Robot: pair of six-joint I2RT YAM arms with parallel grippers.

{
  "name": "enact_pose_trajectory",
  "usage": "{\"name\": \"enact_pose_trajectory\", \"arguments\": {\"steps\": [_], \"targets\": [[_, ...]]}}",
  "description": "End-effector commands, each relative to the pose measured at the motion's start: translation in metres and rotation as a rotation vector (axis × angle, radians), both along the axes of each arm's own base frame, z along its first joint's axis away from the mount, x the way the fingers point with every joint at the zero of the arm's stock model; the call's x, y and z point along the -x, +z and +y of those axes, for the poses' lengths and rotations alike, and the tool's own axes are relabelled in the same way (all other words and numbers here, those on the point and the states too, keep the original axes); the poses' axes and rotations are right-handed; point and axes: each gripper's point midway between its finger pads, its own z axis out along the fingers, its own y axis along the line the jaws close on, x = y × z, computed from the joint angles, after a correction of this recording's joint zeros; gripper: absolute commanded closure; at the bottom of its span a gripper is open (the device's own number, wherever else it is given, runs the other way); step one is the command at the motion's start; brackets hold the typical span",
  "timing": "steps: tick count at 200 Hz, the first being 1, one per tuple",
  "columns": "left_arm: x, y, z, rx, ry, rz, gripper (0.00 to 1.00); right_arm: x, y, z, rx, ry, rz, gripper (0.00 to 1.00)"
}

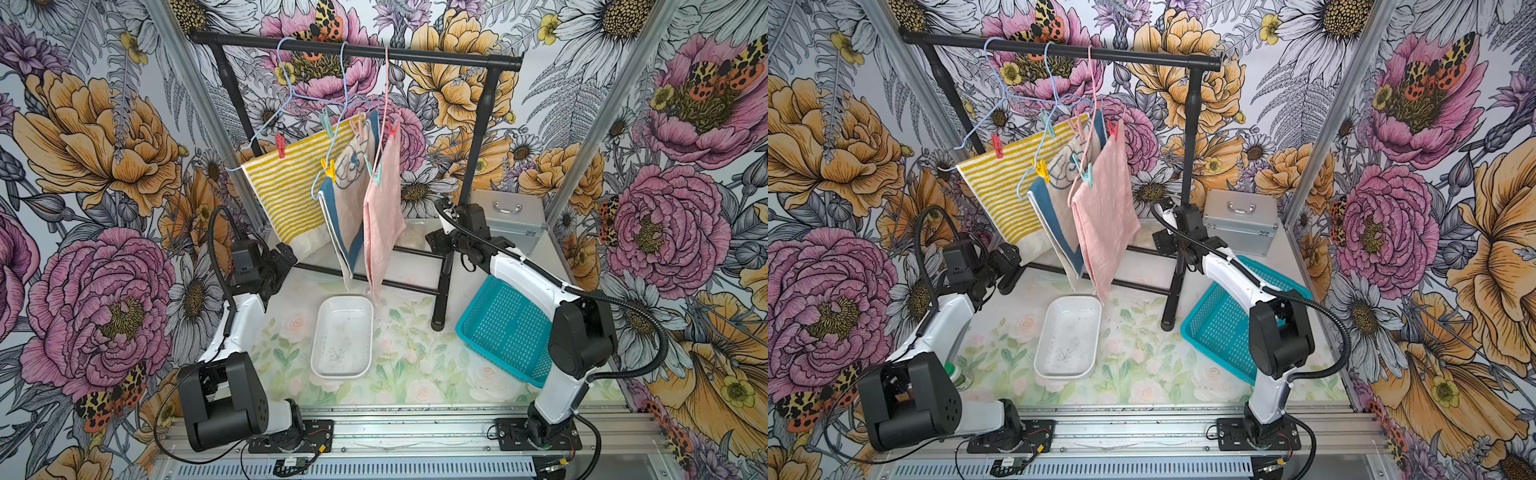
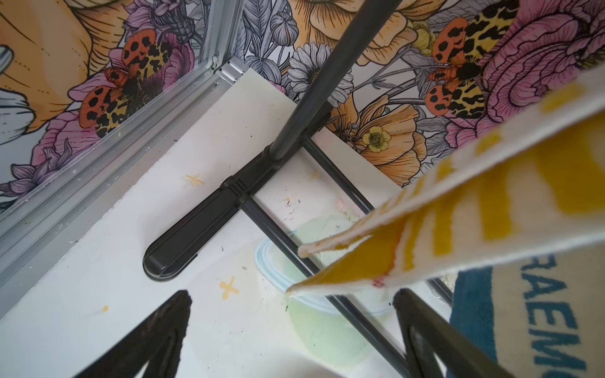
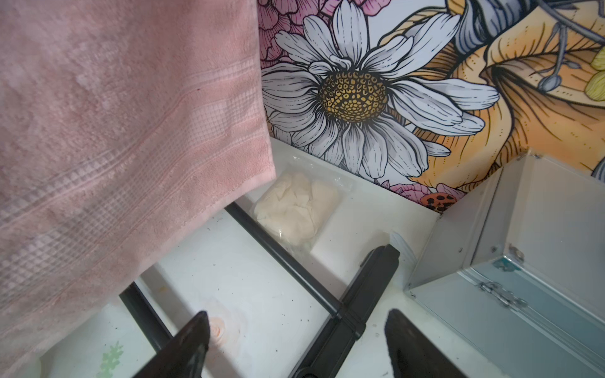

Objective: Remove the clothespins securing towels to the hanger
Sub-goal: Adjust the clothesline at the center of the board.

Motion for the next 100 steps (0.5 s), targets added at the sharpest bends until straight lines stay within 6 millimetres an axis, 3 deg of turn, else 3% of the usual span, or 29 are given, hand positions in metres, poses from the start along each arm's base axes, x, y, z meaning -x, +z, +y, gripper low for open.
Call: {"name": "enact_pose_trajectory", "arguments": {"steps": [1,57,100], "targets": [[-0.003,0.011,0.004,-0.005,0.001,-0.025,0.01,-0.015,0.031,0.004,-0.084,-0.008,-0.041,0.16],[0.001,0.013,0.0,-0.012,-0.018,-0.02,0.01,-0.049,0.037,-0.026,-0.133,-0.109,-0.015,0.16],[0.01,0.012,-0.019,-0.015,-0.057,-0.003,0.02,-0.079,0.04,-0.045,-0.171,-0.147,-0.009,0.16]]}}
